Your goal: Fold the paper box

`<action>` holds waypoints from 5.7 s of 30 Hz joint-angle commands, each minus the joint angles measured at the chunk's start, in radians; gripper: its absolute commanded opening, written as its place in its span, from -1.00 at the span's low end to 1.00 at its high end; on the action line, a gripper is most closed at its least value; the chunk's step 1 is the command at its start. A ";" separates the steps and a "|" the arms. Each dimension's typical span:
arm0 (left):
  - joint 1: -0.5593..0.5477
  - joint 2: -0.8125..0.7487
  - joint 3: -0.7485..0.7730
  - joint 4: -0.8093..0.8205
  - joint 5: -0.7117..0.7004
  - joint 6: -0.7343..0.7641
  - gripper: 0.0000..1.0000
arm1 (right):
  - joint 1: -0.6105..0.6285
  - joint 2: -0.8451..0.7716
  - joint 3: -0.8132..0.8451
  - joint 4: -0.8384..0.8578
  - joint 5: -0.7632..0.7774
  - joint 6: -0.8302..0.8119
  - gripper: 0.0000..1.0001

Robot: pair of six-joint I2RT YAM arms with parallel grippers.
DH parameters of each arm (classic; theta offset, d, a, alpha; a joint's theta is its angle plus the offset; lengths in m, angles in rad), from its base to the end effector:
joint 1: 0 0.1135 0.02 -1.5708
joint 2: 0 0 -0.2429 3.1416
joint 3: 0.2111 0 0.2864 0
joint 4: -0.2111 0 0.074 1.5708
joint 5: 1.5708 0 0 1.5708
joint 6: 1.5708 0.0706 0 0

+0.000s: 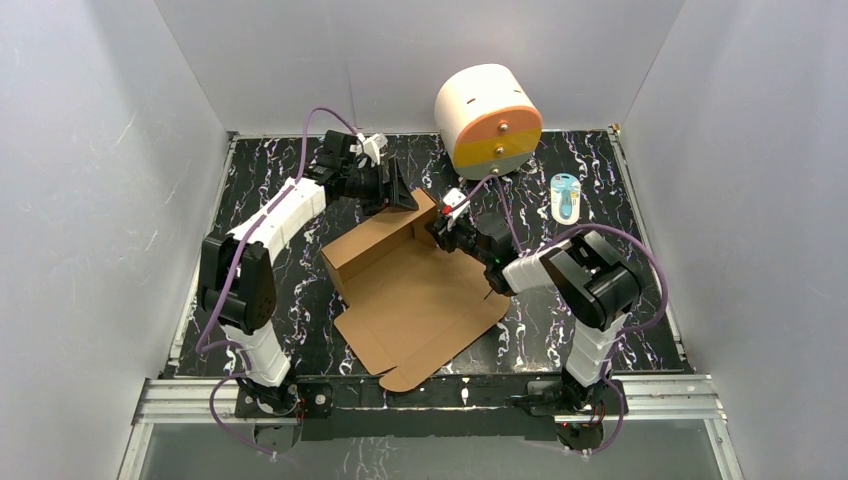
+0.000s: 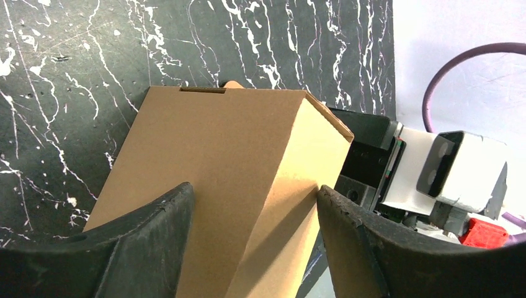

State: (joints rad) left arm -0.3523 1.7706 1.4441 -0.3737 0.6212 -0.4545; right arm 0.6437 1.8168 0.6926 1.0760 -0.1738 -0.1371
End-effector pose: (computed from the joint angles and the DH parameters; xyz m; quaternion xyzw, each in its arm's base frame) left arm 0.4112 -0.1949 0.2339 0.0846 0.8688 -0.4125 0.2605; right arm 0.3107 0.2484 0.1155 -0.3298 0.6442 0.2331 0.6496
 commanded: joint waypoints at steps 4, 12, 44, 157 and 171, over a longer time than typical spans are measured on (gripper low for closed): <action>0.002 -0.045 -0.037 0.003 0.082 -0.020 0.34 | 0.006 0.039 0.065 0.124 -0.010 0.015 -0.29; 0.003 -0.044 -0.057 0.016 0.105 -0.036 0.33 | 0.006 0.071 0.073 0.197 0.031 0.027 -0.33; 0.005 -0.074 -0.123 0.083 0.185 -0.094 0.26 | 0.047 0.111 0.151 0.137 0.432 0.057 -0.69; -0.171 -0.324 -0.456 -0.130 -0.950 -0.328 -0.78 | 0.031 -0.739 0.538 -1.432 0.116 0.241 0.95; -0.168 -0.544 -0.488 -0.149 -1.060 -0.286 0.27 | 0.085 -0.603 0.718 -1.554 0.066 0.226 0.86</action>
State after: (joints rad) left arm -0.5220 1.3155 0.8928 -0.4755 -0.3344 -0.7898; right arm 0.6922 1.1820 1.3128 -0.4572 -0.0853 0.1005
